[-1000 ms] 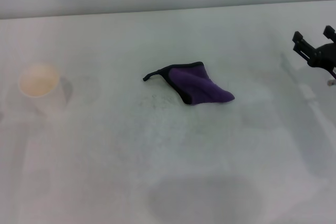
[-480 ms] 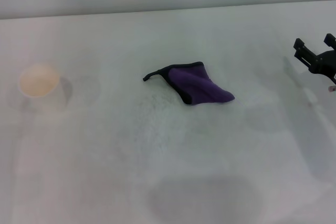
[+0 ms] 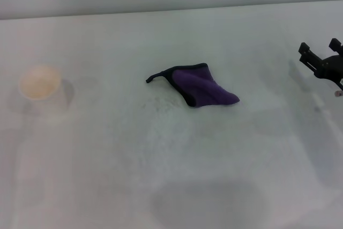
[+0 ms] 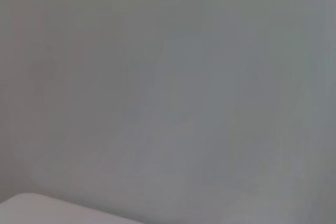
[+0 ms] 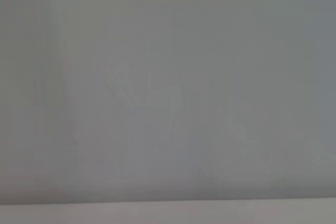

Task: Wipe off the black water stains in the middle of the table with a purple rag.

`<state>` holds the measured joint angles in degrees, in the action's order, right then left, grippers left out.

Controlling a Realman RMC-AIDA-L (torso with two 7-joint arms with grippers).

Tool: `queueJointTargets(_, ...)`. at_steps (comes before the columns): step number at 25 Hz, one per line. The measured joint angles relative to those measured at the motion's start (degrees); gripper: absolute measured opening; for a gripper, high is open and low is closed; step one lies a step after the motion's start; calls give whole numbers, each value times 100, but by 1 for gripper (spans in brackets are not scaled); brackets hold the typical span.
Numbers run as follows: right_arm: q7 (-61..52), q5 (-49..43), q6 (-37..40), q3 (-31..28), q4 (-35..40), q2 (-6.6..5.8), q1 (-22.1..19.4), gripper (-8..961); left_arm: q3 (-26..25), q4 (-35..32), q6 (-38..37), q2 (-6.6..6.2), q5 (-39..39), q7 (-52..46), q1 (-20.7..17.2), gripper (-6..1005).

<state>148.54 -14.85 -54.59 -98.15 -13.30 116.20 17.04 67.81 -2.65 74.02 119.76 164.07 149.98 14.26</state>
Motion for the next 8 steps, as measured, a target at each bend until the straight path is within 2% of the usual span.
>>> queueJointTargets(8,-95,0,-10,23,47,0,1,870,7,27,18,-5,-15,-8,-11,887)
